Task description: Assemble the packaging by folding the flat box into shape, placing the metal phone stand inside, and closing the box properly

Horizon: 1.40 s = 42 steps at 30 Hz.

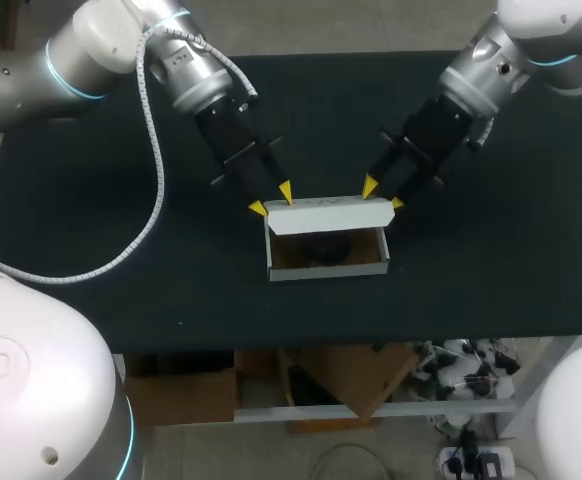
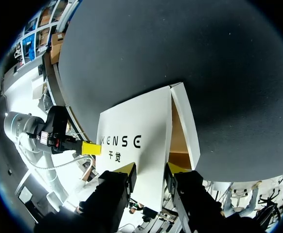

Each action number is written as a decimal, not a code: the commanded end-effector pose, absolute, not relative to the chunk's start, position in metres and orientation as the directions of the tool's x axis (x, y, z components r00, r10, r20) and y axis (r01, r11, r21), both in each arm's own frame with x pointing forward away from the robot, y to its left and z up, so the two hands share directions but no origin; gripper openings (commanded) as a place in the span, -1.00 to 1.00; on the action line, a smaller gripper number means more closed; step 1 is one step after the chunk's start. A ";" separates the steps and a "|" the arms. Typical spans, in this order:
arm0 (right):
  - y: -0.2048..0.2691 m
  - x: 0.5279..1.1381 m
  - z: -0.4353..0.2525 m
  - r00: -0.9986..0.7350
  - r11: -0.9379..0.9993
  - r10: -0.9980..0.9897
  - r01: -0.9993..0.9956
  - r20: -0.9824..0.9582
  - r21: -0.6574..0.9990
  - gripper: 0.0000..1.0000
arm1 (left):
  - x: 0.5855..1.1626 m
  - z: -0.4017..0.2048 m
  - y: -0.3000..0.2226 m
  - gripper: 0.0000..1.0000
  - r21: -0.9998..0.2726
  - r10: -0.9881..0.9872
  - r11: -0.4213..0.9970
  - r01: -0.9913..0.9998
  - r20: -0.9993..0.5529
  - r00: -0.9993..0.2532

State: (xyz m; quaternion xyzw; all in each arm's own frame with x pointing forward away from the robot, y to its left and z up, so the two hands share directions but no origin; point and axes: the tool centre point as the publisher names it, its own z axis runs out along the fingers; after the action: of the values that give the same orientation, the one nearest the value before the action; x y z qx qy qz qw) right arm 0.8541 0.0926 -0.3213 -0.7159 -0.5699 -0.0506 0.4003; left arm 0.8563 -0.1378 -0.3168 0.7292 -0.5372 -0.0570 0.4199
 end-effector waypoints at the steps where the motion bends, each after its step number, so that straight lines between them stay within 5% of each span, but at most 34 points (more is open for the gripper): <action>1: 0.098 0.856 -0.323 0.346 -0.026 0.776 0.853 0.527 -0.521 -0.18 | 0.852 -0.319 -0.141 -0.17 0.671 -0.814 -0.080 -0.737 0.382 0.437; 42: 0.098 0.855 -0.324 0.342 -0.022 0.774 0.855 0.533 -0.517 -0.18 | 0.849 -0.322 -0.138 -0.16 0.682 -0.722 -0.093 -0.725 0.456 0.521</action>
State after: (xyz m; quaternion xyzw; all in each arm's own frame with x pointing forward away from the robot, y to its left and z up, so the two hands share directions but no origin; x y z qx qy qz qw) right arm 0.8544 0.0946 -0.3260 -0.7132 -0.5707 -0.0512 0.4037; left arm 0.8517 -0.1355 -0.3209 0.7383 -0.4918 -0.0025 0.4617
